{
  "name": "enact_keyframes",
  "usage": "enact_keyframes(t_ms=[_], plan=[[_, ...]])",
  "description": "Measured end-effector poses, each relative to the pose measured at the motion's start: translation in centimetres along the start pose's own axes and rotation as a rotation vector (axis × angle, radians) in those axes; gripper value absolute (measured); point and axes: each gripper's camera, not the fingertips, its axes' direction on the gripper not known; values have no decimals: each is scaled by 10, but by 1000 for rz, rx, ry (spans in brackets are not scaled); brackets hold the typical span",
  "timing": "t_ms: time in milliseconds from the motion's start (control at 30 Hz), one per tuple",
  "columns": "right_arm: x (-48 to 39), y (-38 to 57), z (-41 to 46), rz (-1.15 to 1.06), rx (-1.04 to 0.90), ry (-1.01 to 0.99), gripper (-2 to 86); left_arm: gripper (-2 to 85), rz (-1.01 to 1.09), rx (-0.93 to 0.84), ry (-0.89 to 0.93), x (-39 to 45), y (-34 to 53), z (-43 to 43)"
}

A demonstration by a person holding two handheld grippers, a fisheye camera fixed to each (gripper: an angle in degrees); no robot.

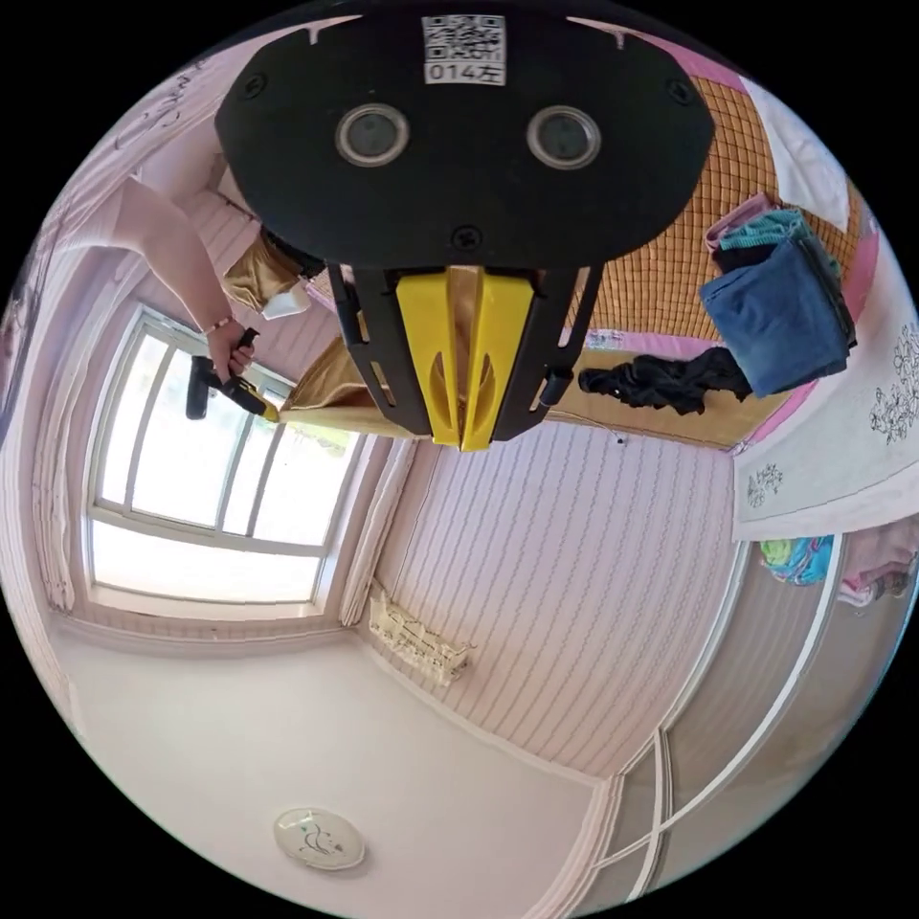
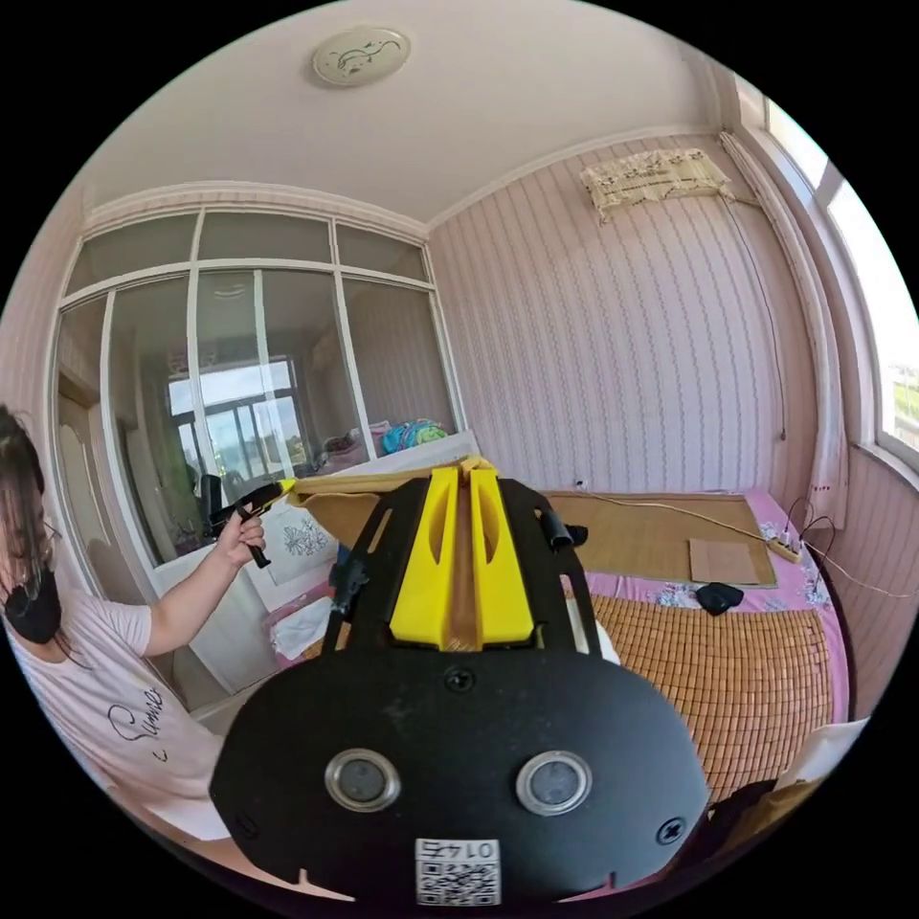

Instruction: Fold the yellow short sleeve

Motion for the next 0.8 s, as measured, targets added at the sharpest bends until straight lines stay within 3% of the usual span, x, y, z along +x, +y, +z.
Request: enact_keyframes(t_ms=[233,400,500,700,800], plan=[[75,142,71,186,-281,39,15,-10,-35,-404,-138,-50,123,88],[160,314,117,669,-559,-33,15,-10,-220,-644,-227,-96,264,136],[187,389,115,925,-633,-32,15,-10,-368,-775,-238,-112,328,146],[201,426,91,1026,-663,-46,15,-10,-440,-949,-226,-107,379,143],[206,424,84,1011,-682,-81,14,-10,-448,-955,-203,-103,375,137]])
